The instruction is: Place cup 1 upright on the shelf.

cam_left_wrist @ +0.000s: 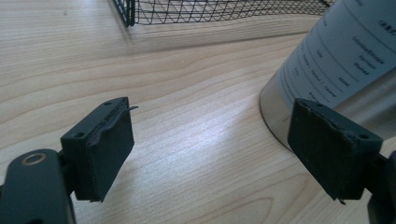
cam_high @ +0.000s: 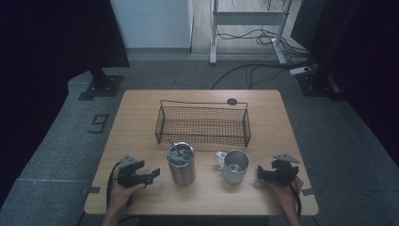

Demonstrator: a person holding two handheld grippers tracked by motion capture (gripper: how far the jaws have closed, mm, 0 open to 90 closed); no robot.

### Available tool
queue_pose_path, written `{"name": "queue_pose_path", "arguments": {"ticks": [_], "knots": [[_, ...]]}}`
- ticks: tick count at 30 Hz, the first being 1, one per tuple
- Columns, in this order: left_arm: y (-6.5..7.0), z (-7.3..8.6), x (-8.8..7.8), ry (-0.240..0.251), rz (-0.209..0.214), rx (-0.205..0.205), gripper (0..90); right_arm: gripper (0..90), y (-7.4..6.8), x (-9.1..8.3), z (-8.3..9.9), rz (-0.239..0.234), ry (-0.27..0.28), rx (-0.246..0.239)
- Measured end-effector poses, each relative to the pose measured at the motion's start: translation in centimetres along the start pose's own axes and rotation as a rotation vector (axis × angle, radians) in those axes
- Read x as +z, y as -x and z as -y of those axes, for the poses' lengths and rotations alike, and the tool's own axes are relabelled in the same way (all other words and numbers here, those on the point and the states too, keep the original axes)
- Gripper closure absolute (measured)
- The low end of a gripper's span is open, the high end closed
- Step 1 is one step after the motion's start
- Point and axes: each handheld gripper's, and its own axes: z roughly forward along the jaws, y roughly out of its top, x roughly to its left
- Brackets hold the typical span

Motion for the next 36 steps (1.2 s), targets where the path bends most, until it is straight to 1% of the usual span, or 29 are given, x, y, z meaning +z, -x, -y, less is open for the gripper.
{"name": "queue_pose_path", "arguments": {"ticks": [1, 3, 12, 13, 15, 16, 18, 21, 24, 27, 31, 36], "knots": [[0.0, 0.0, 0.0, 0.0, 0.0, 0.0, 14.7, 0.0, 0.0, 0.0, 0.0, 0.0, 0.0, 0.0], [0.0, 0.0, -0.2, 0.02, 0.008, 0.004, 14.6, 0.0, 0.0, 0.0, 0.0, 0.0, 0.0, -0.002], [0.0, -0.1, -0.6, 0.025, 0.023, 0.01, 14.6, 0.0, 0.1, 0.0, 0.0, -0.001, 0.002, -0.004], [0.1, -0.1, -0.8, 0.033, 0.027, 0.023, 14.5, 0.0, 0.1, 0.0, 0.0, 0.0, 0.002, -0.004], [0.2, -0.2, -1.0, 0.04, 0.03, 0.024, 14.4, 0.0, 0.1, 0.0, 0.0, 0.0, 0.002, -0.003], [0.3, -0.4, -1.4, 0.05, 0.039, 0.032, 14.3, 0.0, 0.1, 0.0, 0.1, 0.003, 0.001, 0.002], [0.5, -0.5, -1.7, 0.057, 0.046, 0.032, 14.2, 0.0, 0.1, -0.1, 0.1, 0.006, 0.003, 0.005], [0.6, -0.6, -1.8, 0.055, 0.053, 0.031, 14.2, 0.0, 0.1, -0.1, 0.1, 0.008, 0.003, 0.008], [0.7, -0.6, -1.9, 0.054, 0.06, 0.047, 14.4, 0.0, 0.1, -0.1, 0.1, 0.009, 0.003, 0.008], [0.8, -0.6, -1.9, 0.058, 0.066, 0.049, 14.4, 0.0, 0.1, -0.1, 0.1, 0.009, 0.003, 0.008], [1.2, -1.0, -2.5, 0.074, 0.095, 0.052, 14.4, 0.0, 0.2, -0.1, 0.1, 0.01, 0.003, 0.008], [1.6, -1.2, -2.9, 0.07, 0.108, 0.053, 14.2, 0.0, 0.1, -0.1, 0.1, 0.011, 0.003, 0.01]]}}
